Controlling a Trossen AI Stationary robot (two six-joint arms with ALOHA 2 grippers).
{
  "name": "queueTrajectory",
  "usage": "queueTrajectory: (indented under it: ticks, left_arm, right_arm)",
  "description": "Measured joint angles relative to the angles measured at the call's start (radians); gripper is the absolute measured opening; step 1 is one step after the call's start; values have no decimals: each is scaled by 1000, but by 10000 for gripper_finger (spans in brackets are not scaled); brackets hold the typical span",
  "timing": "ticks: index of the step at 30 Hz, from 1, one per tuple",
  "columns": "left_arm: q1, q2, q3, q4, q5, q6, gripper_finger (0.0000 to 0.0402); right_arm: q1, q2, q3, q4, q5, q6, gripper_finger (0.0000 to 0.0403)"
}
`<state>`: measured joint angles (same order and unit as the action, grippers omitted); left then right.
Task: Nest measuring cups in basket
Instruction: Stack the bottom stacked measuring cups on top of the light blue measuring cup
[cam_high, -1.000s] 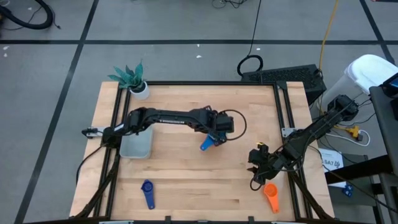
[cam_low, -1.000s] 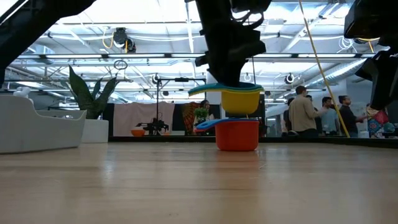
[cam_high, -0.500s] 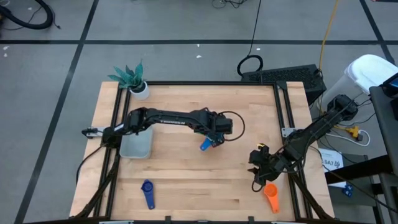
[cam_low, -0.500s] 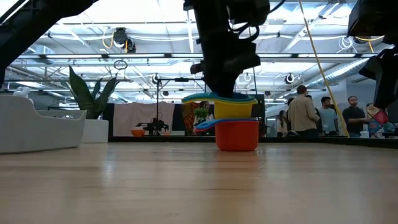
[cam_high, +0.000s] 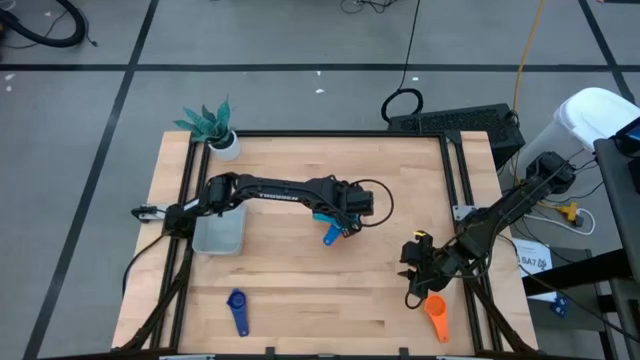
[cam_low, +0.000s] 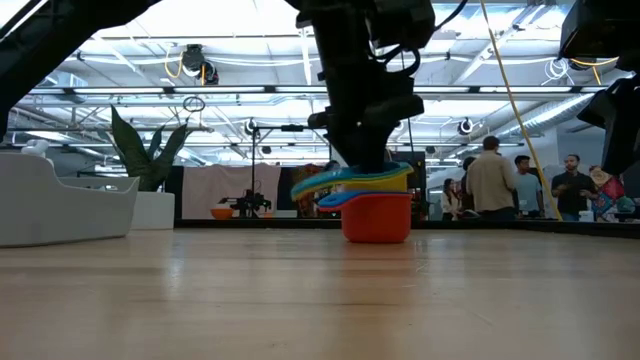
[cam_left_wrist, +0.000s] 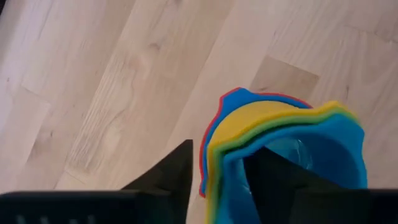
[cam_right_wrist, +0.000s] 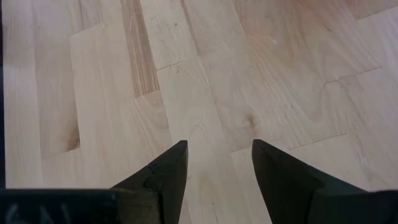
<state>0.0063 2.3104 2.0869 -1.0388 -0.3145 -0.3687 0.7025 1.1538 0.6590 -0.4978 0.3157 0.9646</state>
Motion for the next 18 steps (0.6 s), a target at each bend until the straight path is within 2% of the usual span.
queueTrajectory:
  ticks: [9, 18]
  left_arm:
    - [0, 0, 0, -2, 0, 0, 185]
    - [0, 0, 14, -15, 0, 23, 183]
  right_arm:
    - [0, 0, 0, 0, 1, 4, 171]
    - [0, 0, 0, 1, 1, 4, 171]
